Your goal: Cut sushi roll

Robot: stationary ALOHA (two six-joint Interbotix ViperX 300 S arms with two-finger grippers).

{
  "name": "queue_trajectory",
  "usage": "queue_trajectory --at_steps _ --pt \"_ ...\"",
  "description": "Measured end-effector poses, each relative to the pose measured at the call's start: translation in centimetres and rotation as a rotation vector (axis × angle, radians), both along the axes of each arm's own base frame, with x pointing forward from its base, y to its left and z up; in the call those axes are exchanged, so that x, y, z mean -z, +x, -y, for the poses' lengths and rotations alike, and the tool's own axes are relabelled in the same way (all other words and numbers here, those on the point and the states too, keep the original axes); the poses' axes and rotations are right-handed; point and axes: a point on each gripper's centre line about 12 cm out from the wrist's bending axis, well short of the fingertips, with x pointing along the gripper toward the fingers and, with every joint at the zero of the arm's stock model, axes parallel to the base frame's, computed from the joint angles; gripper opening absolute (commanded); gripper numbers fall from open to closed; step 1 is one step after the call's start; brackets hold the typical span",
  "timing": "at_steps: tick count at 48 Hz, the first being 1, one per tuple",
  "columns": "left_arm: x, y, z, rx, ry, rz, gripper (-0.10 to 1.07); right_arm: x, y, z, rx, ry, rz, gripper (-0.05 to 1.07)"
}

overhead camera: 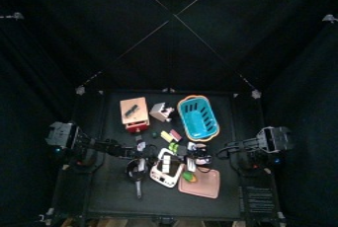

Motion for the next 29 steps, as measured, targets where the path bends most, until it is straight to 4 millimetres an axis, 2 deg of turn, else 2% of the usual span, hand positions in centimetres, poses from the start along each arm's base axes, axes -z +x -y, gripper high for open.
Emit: queue_trajectory --at_steps 10,20,29 --pt "0.5 0.1 -0.3 -0.009 0.001 -0.017 0.38 0.7 0.2 0.3 0.011 0.002 -0.017 0.34" --pt "0.4 0.2 -2.2 -0.053 0.008 -0.017 0.38 0.7 0.2 2.4 0.068 0.000 -0.018 0.33" --pt "0.4 0.2 -2.7 -0.061 0.014 -0.015 0.38 0.5 0.4 2.8 0.069 -0.010 -0.012 0.33"
